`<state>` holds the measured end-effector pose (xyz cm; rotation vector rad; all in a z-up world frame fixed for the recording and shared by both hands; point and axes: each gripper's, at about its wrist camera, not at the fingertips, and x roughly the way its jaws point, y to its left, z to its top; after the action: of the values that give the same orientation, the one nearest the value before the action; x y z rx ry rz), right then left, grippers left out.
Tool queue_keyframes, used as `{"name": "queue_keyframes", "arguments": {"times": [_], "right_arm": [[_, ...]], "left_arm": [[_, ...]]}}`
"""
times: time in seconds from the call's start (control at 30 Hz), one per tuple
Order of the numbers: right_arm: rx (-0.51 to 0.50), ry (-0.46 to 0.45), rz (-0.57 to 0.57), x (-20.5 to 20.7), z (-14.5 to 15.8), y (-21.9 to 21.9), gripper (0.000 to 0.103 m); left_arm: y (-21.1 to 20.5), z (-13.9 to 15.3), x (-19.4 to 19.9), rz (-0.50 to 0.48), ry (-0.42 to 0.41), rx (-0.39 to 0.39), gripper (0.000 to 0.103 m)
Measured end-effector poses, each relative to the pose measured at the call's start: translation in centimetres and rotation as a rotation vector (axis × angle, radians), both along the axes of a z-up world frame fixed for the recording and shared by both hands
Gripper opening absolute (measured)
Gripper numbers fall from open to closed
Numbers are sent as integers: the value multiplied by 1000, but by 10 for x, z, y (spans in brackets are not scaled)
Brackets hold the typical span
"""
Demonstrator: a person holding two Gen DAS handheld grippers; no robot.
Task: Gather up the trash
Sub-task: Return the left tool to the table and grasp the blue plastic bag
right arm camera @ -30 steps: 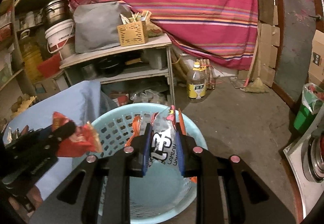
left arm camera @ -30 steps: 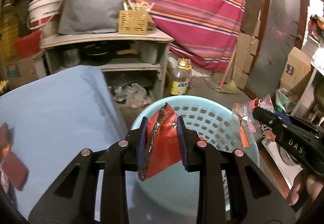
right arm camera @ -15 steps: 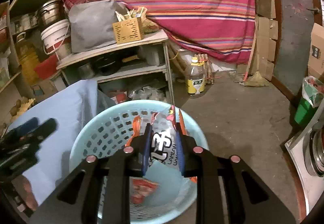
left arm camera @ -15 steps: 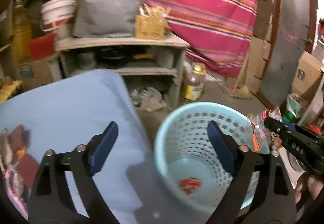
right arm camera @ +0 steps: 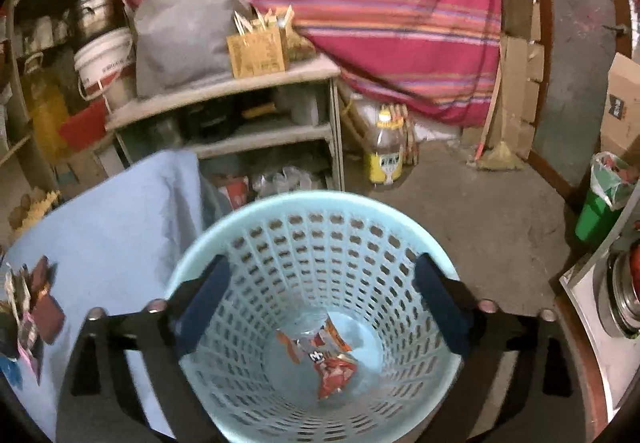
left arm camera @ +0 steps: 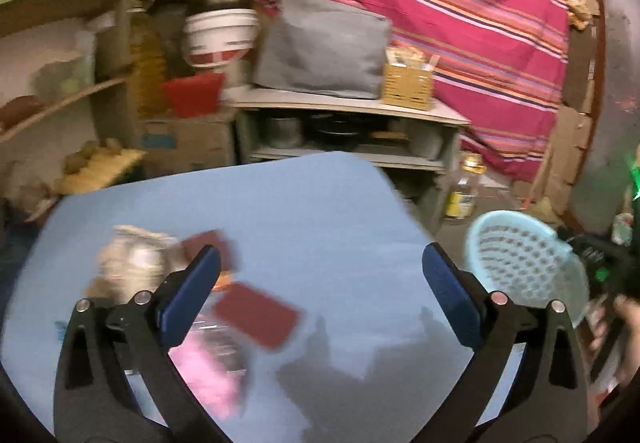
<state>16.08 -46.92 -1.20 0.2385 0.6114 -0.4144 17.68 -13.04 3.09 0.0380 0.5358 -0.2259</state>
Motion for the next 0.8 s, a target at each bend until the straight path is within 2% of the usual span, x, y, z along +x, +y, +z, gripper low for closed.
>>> {"name": "queue_keyframes", "arguments": {"times": [0.33, 0.43, 0.57, 0.67, 0.8], "right_arm": [[8, -38, 146, 4, 6, 96, 98], [10, -44, 182, 2, 4, 124, 98], [-23, -46, 236, 2, 1, 158, 98], [-57, -31, 246, 6, -2, 178, 98], [-56, -8, 265, 13, -5, 197, 98]], "left_arm": [[139, -25, -6, 206, 41, 28, 97], [166, -35, -11, 230, 49, 25, 97], [194, -45, -16, 245, 34, 68, 97], [214, -54, -16, 256, 51, 49, 97], [236, -68, -14, 254, 79, 45, 97]]}}
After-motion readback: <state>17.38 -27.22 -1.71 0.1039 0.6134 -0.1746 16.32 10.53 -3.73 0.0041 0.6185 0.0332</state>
